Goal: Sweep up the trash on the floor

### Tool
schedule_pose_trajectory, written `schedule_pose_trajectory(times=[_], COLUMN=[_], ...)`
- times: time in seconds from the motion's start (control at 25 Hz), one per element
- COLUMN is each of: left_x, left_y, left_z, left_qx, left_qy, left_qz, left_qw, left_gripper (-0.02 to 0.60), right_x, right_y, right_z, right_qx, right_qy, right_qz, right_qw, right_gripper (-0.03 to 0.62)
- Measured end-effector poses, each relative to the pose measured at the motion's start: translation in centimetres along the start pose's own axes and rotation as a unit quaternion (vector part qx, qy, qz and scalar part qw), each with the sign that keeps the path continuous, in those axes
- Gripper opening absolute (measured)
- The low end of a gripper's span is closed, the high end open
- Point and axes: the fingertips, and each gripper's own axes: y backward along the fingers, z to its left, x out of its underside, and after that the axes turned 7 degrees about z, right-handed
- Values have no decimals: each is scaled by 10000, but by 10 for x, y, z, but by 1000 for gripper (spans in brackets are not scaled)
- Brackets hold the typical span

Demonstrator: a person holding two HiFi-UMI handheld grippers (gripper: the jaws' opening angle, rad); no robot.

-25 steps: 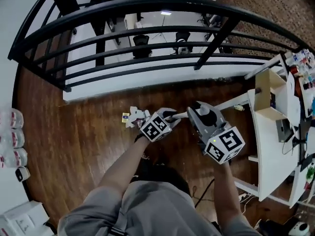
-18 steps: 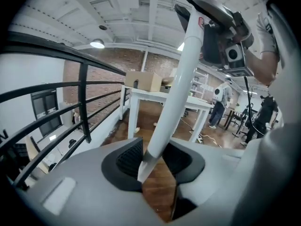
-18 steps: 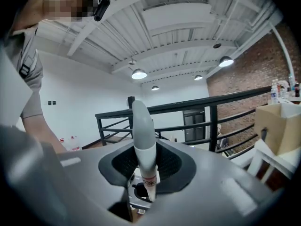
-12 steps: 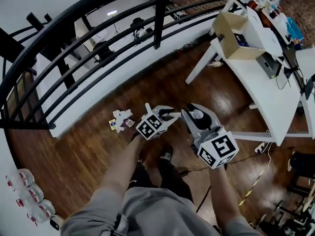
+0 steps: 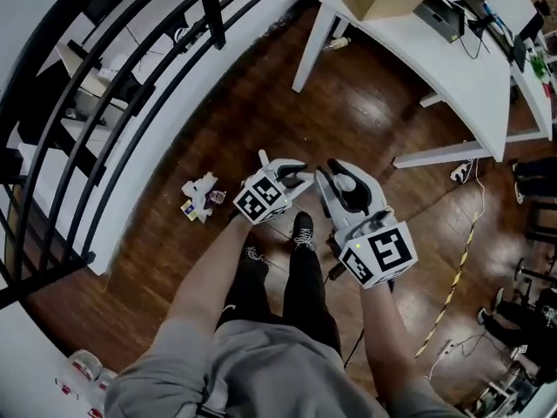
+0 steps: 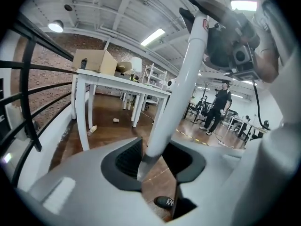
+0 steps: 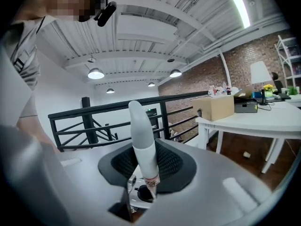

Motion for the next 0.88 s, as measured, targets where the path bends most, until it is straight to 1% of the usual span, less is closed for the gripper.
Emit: schedule_pose_trajectory(times=[0.08,0.2,0.32,0.48,0.56,0.68,0.76,0.88], left_x=[11,25,40,69,79,84,79,58], left_y=[8,23,47,85,101,120,127,126], left_z=[-3,-3,4,14,21,27,29,30], left_qx=[46,66,-27,-203,-304,-414,-459,-516], left_qy=[-78,-84,-24,48,100,143,148,134], left_qz=[171,390,598,767,794,743,655,469], left_qw=[9998,9992,9982,9968,9963,9963,9967,9975], left_gripper=[130,130,130,130,132,132,132,130], right_x=[7,12,12,18,18,13,5,-13], right_y=[0,-4,-16,-36,-46,-55,-57,-54], right_z=[8,17,30,67,83,104,109,100], right_qx=[29,-27,-197,-489,-639,-809,-868,-873], right_qy=[-83,-268,-455,-476,-406,-222,-117,1], right_qz=[38,120,171,234,267,301,297,281], right_qw=[10000,9996,9986,9974,9968,9960,9957,9958], right_gripper=[81,80,80,80,80,80,79,78])
